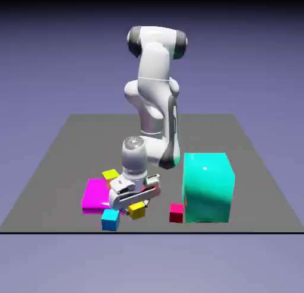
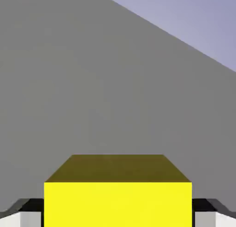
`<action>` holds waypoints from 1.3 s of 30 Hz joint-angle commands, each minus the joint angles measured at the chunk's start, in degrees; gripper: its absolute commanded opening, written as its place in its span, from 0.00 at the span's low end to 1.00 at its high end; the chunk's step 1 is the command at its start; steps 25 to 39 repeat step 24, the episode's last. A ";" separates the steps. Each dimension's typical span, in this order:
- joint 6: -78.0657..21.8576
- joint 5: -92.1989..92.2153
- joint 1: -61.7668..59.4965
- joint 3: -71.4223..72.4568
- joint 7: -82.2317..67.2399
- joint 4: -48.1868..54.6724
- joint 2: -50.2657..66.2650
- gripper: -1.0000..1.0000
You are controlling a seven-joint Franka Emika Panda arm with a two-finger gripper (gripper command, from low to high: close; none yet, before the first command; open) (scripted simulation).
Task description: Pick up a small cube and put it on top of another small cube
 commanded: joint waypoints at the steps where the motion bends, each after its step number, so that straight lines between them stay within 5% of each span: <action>1: -1.50 -1.71 1.53 -1.91 1.30 -0.53 -2.08 0.00; 11: -19.14 -4.95 4.03 -15.67 10.08 13.32 -3.99 0.00; 17: -11.64 3.29 -1.31 -8.84 4.36 14.26 5.32 0.00; 18: -11.64 3.29 -1.31 -8.84 4.36 14.26 5.33 1.00; 24: -19.15 -4.95 4.03 -15.67 10.08 13.33 -3.98 1.00; 39: -19.15 -4.95 4.03 -15.67 10.08 13.33 -3.98 1.00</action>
